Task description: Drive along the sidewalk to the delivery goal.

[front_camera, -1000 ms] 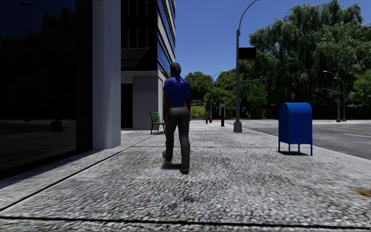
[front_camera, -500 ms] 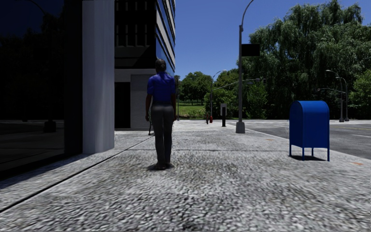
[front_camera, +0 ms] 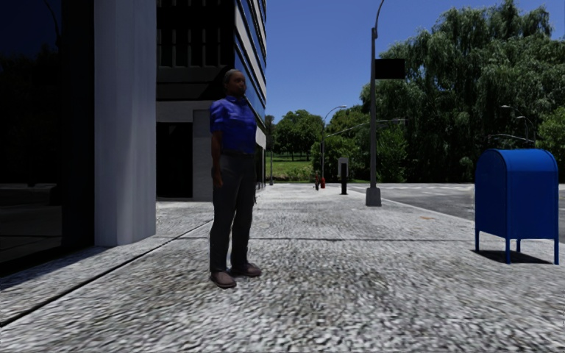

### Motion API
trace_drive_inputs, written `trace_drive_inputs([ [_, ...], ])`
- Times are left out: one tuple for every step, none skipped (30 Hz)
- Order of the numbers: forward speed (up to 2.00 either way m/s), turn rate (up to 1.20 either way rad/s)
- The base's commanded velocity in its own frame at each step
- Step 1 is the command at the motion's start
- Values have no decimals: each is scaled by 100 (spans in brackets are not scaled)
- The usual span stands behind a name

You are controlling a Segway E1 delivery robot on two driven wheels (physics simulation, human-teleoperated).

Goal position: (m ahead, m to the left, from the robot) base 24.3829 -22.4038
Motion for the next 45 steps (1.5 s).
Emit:
trace_drive_inputs([
  [178,0],
  [178,-21],
  [178,-21],
  [178,-27],
  [156,-22],
  [156,-22],
  [45,0],
  [8,0],
  [0,0],
  [0,0],
  [0,0],
  [0,0],
  [0,0],
  [0,-49],
  [0,-85],
  [0,-85],
  [5,-89],
  [10,-90],
  [11,-90],
  [11,-90],
  [11,-90],
  [11,-90],
  [11,-90],
  [9,-90],
  [7,-90],
  [6,-90],
  [6,-90],
  [6,-90],
  [6,-90],
  [6,-90],
  [6,-90],
  [6,-90],
  [11,-90],
  [11,-90],
  [37,-86],
  [61,0],
  [74,0],
  [74,0],
  [80,0],
  [83,0],
  [83,0],
  [91,0],
  [102,0],
  [106,0],
  [106,0],
])
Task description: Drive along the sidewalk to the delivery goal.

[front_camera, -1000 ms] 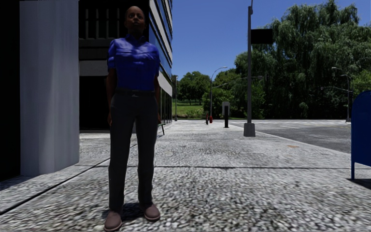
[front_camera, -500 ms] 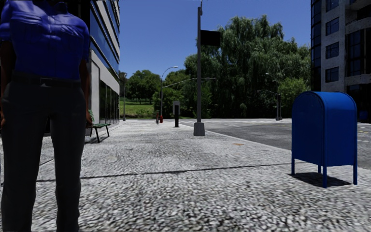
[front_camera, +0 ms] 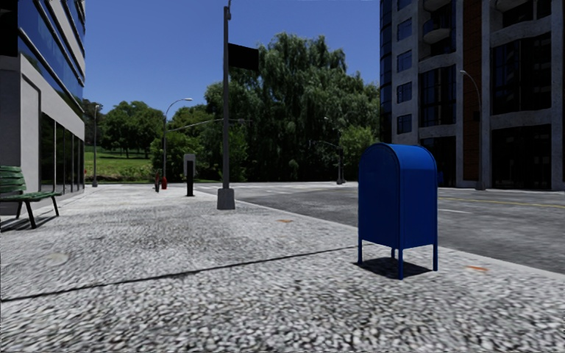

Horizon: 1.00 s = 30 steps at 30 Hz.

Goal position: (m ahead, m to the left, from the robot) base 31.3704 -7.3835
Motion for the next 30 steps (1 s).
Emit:
trace_drive_inputs([
  [108,0],
  [108,0],
  [108,0],
  [108,0],
  [109,0],
  [109,0],
  [109,0],
  [110,0],
  [118,0],
  [121,0],
  [121,0],
  [122,0],
  [123,11],
  [123,11],
  [123,22],
  [123,28],
  [123,31],
  [123,31],
  [124,32],
  [124,33],
  [127,37],
  [127,37],
  [132,42],
  [134,44],
  [134,44],
  [135,47],
  [135,51],
  [135,57],
  [135,62],
  [135,62],
])
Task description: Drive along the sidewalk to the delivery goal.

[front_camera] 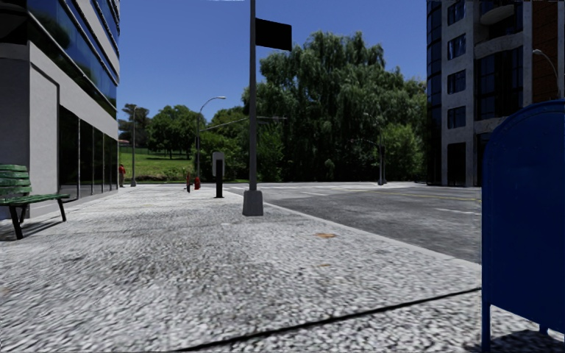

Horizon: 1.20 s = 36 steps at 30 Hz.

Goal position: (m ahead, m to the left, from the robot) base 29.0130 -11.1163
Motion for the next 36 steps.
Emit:
trace_drive_inputs([
  [135,62],
  [135,62],
  [135,62],
  [135,62],
  [135,62],
  [135,62],
  [135,62],
  [135,62],
  [135,62],
  [135,62],
  [136,62],
  [140,62],
  [153,62],
  [153,62],
  [179,54],
  [200,33],
  [200,33],
  [200,18],
  [200,11],
  [200,11],
  [200,8],
  [200,7],
  [200,7],
  [200,7],
  [200,7],
  [200,7],
  [200,27],
  [200,27],
  [200,27],
  [200,27],
  [200,27],
  [200,27],
  [200,27],
  [200,27],
  [200,27],
  [200,27],
])
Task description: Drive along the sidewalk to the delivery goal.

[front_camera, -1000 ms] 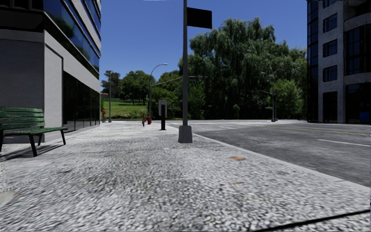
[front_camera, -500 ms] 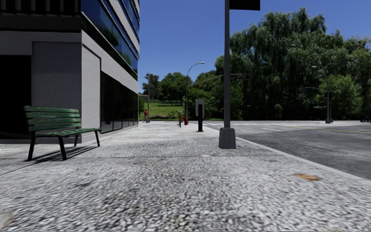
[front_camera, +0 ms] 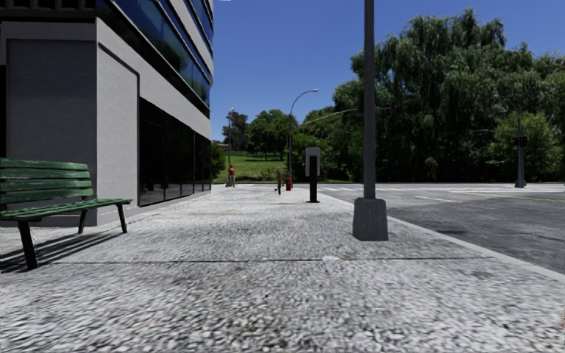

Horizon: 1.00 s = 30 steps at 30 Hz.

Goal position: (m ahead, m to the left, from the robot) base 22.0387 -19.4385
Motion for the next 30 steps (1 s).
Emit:
trace_drive_inputs([
  [200,27],
  [200,27],
  [200,27],
  [200,27],
  [200,27],
  [200,27],
  [200,27],
  [200,27],
  [200,27],
  [200,27],
  [200,27],
  [200,27],
  [200,27],
  [200,27],
  [200,27],
  [200,27],
  [200,27],
  [200,27],
  [200,27],
  [200,27],
  [200,27],
  [200,27],
  [200,27],
  [200,27],
  [200,27],
  [200,27],
  [200,27],
  [200,27],
  [200,26],
  [200,24],
])
